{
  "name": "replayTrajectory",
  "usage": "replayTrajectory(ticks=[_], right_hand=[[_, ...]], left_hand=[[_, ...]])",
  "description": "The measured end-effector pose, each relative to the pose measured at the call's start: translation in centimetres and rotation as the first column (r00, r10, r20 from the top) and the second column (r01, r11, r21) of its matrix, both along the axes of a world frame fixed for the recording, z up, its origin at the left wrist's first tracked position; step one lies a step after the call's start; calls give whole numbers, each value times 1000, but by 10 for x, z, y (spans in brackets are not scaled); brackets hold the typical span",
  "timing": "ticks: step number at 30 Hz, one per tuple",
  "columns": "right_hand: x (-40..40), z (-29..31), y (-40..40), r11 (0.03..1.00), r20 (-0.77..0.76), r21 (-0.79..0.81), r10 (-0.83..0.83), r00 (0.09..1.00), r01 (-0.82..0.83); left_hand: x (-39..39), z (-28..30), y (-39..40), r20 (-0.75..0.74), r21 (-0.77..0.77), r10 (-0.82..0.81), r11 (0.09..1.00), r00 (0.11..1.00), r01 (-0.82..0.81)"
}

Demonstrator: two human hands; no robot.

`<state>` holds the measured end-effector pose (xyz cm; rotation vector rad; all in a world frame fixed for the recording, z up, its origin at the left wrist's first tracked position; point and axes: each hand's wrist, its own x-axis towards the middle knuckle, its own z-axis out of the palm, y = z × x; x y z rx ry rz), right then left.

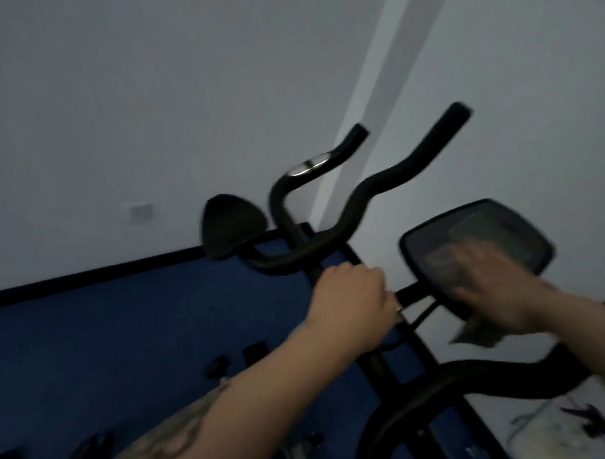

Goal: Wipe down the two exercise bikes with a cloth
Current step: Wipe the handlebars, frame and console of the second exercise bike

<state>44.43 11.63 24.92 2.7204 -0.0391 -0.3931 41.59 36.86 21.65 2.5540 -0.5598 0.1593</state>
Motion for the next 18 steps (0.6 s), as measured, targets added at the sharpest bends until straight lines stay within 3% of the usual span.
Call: replayTrajectory(ticks=[3, 6, 9, 11, 15, 18], right_hand=[[14, 3, -22, 985, 105, 51, -170, 980, 165], [45, 4, -9, 958, 286, 208, -253, 924, 198], [72, 4, 20, 963, 377, 221, -229, 897, 153], [72, -4, 41, 985, 339, 156, -119, 933, 69], [21, -23, 58, 996, 36, 63, 54, 998, -56], [-12, -13, 35, 995, -36, 38, -87, 996, 89]], left_hand=[[-3, -4, 6, 47, -74, 22, 997, 999, -19], [-8, -9, 9, 103, -134, 25, 991, 994, -11], [-12, -12, 12, 133, -105, 33, 994, 991, -19], [-12, -10, 10, 133, -104, 53, 994, 990, -39], [-14, -8, 11, 108, -144, 64, 988, 992, -48], [-13, -7, 12, 104, -123, 55, 991, 993, -42]])
